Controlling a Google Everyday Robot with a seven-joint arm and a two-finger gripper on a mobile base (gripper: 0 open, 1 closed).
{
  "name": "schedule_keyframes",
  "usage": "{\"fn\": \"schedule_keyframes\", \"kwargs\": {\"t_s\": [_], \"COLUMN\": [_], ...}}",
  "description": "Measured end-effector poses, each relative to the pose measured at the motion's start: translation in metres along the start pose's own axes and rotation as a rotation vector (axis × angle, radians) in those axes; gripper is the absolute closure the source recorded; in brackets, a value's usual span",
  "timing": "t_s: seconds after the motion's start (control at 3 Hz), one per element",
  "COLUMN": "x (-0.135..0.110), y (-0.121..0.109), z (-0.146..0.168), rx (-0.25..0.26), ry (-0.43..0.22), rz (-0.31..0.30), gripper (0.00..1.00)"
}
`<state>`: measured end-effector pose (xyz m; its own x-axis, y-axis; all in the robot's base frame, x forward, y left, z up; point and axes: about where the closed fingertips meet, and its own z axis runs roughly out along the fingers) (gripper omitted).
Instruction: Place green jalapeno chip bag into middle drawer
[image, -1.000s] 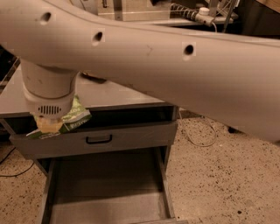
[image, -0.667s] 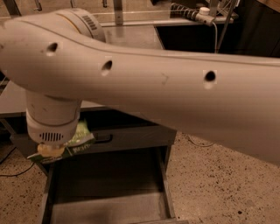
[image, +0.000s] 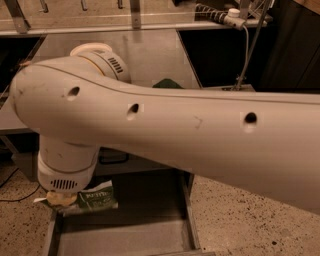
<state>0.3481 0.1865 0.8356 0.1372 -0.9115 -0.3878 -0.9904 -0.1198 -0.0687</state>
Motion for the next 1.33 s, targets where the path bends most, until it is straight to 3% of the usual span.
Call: {"fn": "schedule_keyframes", "kwargs": {"t_s": [0.33,1.33], "x": [0.002,0.02], "y": [0.005,0.011], "z": [0.019,0.124], "rx": [-0.023,-0.13], "ry": [-0.023,-0.116], "rz": [0.013,0.103], "gripper": [1.0,1.0]}}
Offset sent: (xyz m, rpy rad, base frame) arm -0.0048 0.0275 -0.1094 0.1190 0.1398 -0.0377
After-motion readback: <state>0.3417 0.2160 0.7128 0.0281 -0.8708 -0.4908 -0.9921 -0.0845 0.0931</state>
